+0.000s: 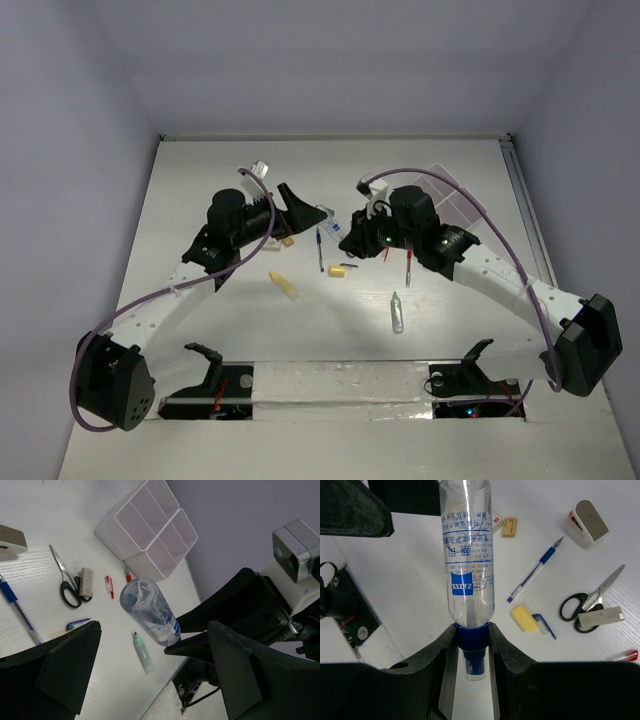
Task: Sort the stationery into containers
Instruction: Place the stationery in the storage box.
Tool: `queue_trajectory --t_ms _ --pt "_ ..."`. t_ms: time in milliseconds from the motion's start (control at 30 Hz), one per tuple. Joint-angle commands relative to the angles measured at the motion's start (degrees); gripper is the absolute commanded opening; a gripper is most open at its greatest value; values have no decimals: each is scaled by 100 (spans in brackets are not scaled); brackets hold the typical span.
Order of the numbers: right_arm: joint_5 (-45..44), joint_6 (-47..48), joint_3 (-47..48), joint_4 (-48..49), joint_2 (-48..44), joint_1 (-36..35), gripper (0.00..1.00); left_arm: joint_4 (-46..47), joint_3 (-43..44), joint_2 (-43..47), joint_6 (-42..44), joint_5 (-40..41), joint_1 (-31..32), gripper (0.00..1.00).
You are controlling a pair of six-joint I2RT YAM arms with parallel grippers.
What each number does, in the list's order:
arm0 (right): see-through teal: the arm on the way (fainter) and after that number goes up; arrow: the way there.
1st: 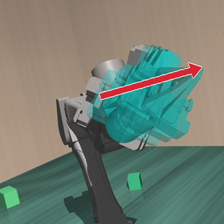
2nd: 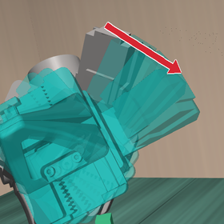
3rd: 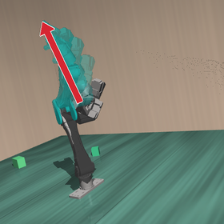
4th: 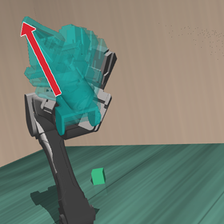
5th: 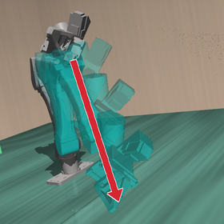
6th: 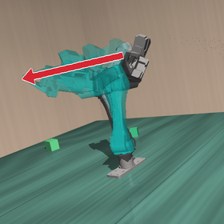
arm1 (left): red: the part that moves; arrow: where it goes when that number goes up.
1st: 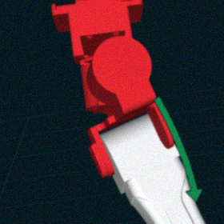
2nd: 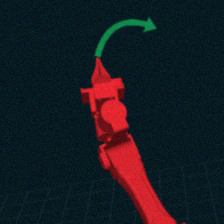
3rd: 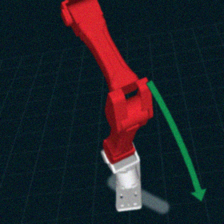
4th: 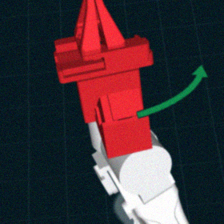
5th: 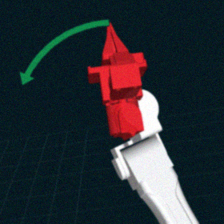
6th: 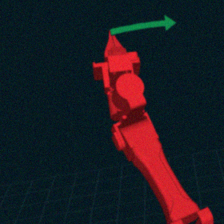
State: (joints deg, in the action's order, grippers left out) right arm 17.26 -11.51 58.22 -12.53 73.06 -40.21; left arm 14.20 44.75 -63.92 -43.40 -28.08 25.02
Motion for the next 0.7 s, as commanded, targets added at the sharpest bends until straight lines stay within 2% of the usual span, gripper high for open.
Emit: queue_trajectory --t_ms 0,200,400,667 --pt "348 -88 -21 419 -187 -110 4 839 -142 -6 -529 -321 -32 85" --pt "472 -80 -38 498 -248 -233 4 936 -177 -94 -573 -277 -32 78" --pt "604 -18 -30 489 -275 -233 4 1076 -151 -200 -617 -374 -32 54" --pt "419 297 84 524 -108 -233 2 1050 -160 -235 -573 -558 -32 43"
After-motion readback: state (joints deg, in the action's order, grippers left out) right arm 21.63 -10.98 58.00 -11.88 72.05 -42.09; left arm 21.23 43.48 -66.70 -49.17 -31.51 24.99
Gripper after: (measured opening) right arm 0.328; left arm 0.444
